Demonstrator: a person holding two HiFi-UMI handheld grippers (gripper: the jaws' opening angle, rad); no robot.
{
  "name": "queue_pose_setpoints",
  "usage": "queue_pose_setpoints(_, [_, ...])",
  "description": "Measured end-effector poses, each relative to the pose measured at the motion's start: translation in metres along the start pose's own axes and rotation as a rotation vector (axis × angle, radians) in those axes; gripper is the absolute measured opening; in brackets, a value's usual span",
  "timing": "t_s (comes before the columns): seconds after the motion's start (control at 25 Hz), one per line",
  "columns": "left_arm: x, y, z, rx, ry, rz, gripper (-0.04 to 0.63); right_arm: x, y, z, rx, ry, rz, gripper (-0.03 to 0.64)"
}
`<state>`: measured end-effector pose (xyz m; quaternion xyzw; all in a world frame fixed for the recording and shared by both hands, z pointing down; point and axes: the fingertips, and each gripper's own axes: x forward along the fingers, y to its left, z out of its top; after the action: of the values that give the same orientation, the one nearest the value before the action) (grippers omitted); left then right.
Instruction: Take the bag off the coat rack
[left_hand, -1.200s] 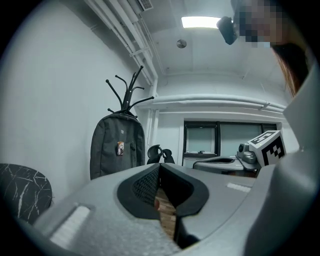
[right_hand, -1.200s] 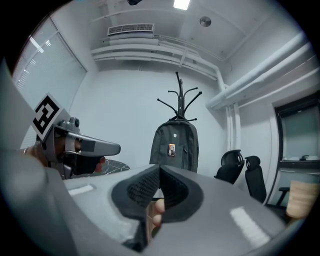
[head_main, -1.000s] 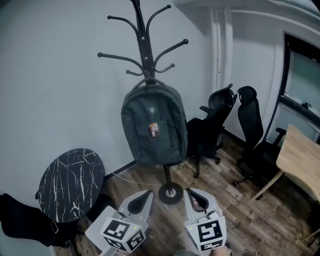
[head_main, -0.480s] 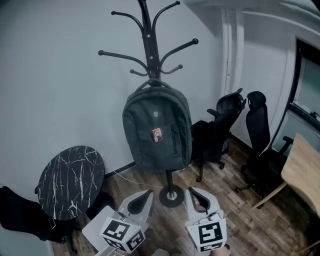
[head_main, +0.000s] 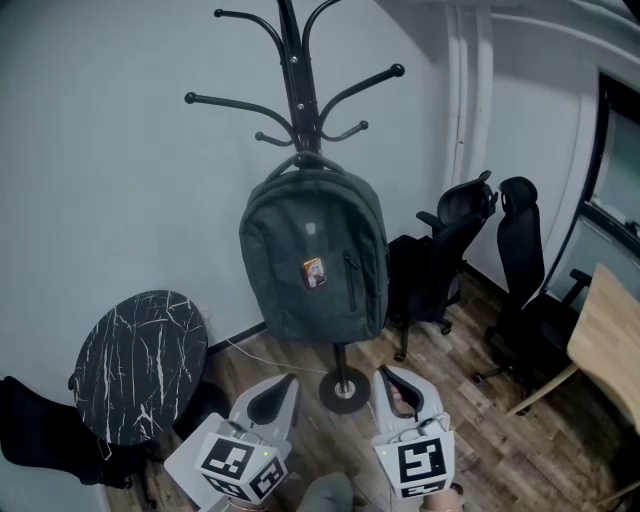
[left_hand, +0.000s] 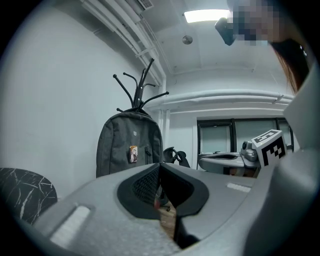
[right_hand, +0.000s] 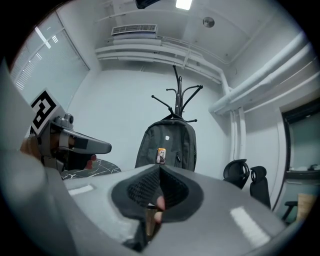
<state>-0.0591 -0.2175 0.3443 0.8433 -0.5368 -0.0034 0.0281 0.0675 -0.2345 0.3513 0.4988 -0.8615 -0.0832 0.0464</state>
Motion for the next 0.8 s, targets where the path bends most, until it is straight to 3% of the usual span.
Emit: queue_pose_setpoints(0.8, [0.056, 0.063, 0.017, -0.002, -0.038, -0.008, 0.012, 0.071, -0.030, 0.006, 0.024, -0.010, -0.029, 0.003])
